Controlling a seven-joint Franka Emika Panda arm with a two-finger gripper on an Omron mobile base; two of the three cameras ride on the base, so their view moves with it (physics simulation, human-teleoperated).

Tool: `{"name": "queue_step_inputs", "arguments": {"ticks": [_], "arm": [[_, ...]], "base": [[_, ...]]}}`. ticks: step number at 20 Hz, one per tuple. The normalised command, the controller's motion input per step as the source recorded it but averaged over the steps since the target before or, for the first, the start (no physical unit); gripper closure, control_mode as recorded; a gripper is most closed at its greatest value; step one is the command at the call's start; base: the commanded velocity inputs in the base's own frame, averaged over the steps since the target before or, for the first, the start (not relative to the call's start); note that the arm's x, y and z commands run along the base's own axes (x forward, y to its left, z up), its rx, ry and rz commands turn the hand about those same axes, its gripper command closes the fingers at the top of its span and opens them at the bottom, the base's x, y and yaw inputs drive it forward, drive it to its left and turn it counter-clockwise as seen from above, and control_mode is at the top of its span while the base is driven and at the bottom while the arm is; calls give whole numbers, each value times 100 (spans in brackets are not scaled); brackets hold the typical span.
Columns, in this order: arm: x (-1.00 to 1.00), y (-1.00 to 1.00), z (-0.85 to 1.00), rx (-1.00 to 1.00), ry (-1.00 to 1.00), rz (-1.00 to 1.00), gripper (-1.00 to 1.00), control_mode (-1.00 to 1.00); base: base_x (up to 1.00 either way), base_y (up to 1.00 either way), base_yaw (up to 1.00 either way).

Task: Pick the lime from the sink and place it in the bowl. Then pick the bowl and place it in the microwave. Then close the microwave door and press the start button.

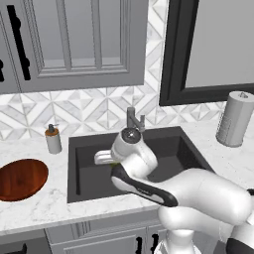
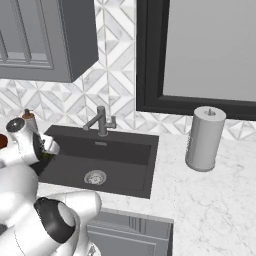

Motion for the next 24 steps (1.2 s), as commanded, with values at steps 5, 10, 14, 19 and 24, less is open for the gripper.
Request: {"name": "queue_step_inputs", "arguments": {"ticks": [5,10,14,19,24], "arm": [[-8,93,100,10,24,19,100,-100],[7,100,96,5,32,28,100,-100],[10,100,12,-7,9,17,100,-100],[0,100,-47,-17,-1,2,100,-100],[16,100,-41,-9,1,0,100,-100]], "base": [[0,0,0],[0,0,0],[0,0,0],[0,0,0],[0,0,0]]}}
